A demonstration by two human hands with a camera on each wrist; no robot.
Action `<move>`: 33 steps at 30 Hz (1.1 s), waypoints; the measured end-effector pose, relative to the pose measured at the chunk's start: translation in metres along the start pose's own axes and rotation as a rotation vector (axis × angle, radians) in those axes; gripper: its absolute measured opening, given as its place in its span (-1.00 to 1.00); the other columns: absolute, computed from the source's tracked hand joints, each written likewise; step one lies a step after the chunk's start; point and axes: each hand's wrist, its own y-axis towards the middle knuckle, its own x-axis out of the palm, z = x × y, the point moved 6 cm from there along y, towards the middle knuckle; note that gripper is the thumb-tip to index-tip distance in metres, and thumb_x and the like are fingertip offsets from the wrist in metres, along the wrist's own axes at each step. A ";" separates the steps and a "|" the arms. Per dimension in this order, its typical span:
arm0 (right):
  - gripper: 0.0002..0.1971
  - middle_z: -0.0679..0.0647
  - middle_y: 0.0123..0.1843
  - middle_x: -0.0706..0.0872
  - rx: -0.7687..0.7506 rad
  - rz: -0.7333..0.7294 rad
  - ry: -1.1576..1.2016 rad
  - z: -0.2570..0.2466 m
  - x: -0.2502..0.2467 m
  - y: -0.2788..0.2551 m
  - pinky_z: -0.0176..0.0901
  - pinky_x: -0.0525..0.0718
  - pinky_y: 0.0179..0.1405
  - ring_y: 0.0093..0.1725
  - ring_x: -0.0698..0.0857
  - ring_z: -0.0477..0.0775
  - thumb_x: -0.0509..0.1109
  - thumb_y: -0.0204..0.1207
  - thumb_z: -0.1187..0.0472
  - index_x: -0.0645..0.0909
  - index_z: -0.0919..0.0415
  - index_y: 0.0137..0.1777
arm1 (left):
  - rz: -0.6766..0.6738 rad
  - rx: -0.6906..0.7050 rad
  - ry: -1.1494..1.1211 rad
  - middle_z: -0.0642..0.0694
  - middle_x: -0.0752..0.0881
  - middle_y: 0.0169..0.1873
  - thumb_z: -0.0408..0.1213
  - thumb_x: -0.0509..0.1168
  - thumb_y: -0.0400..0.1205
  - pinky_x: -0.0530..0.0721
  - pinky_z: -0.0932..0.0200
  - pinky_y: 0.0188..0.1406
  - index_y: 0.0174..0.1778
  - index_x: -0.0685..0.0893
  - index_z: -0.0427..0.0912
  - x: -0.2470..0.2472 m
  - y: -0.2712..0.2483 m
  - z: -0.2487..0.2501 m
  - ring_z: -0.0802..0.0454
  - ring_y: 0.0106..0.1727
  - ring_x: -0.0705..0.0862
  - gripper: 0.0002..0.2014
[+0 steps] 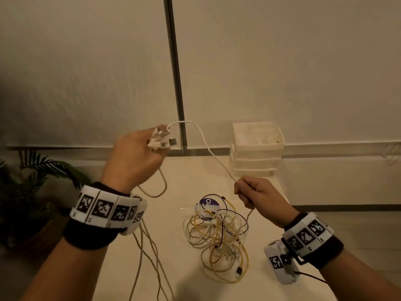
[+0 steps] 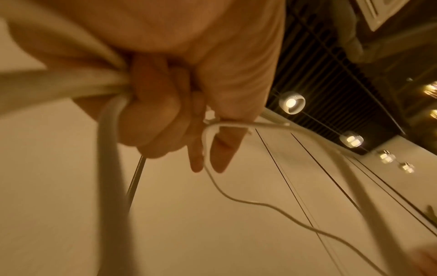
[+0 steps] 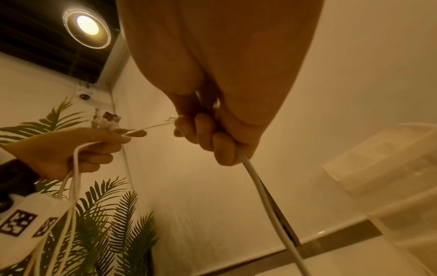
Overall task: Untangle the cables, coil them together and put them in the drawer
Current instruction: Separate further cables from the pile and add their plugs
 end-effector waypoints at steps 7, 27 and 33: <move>-0.66 -0.06 -0.55 0.48 0.136 0.095 -0.207 0.004 -0.013 0.006 -0.11 0.39 -0.39 -0.56 0.38 -0.09 0.20 0.68 0.16 0.65 0.14 -0.31 | 0.218 0.245 -0.024 -0.03 0.84 -0.05 -0.26 0.22 0.65 0.67 0.22 -0.21 0.19 0.74 -0.04 -0.020 -0.004 0.027 0.00 -0.16 0.79 -0.73; -0.73 0.10 -0.43 0.53 -0.093 -0.096 0.083 -0.029 0.013 0.003 -0.27 0.44 -0.42 -0.44 0.44 0.00 0.15 0.72 0.33 0.64 0.27 -0.13 | 0.120 -0.060 -0.227 -0.07 0.75 -0.11 -0.48 0.18 0.59 0.55 0.16 -0.22 0.04 0.79 -0.24 0.024 0.016 0.007 -0.04 -0.11 0.66 -0.72; -0.73 0.03 -0.43 0.54 -0.046 -0.052 -0.066 0.011 0.012 0.020 -0.19 0.46 -0.36 -0.42 0.45 -0.06 0.15 0.72 0.34 0.62 0.24 -0.16 | 0.351 -0.264 -0.164 -0.20 0.76 0.00 -0.48 0.19 0.66 0.44 0.14 -0.12 0.08 0.76 -0.26 -0.007 0.022 -0.036 -0.11 0.01 0.68 -0.76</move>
